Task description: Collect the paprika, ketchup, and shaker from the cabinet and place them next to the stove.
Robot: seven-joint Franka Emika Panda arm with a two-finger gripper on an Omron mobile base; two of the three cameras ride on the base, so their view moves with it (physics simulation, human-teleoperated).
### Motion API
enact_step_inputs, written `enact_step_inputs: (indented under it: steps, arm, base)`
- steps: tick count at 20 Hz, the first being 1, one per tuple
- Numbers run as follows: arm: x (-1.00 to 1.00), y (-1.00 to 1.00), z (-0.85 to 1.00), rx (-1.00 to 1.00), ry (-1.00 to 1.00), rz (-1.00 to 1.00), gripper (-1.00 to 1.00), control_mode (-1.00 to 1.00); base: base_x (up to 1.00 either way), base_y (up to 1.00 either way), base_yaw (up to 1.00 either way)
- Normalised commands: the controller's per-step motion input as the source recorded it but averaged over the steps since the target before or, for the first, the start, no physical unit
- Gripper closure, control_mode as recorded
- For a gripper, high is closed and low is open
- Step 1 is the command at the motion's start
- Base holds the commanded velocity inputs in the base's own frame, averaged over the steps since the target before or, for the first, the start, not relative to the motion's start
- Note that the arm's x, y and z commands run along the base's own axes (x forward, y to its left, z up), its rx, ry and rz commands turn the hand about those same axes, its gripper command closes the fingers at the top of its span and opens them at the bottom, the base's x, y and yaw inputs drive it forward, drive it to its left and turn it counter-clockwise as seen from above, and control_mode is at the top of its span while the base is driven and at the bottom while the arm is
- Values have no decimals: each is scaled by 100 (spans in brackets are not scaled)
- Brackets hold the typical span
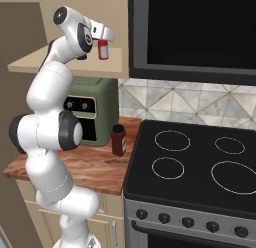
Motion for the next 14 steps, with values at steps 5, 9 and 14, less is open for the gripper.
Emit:
enact_step_inputs:
  steps: [5, 9, 14]
  arm:
    - [2, 0, -2, 0, 0, 0, -100, -100]
    - [5, 0, -3, 0, 0, 0, -100, -100]
    - [7, 0, -1, 0, 0, 0, 100, -100]
  base:
    - [0, 0, 0]
    - [0, 0, 0]
    - [0, 0, 0]
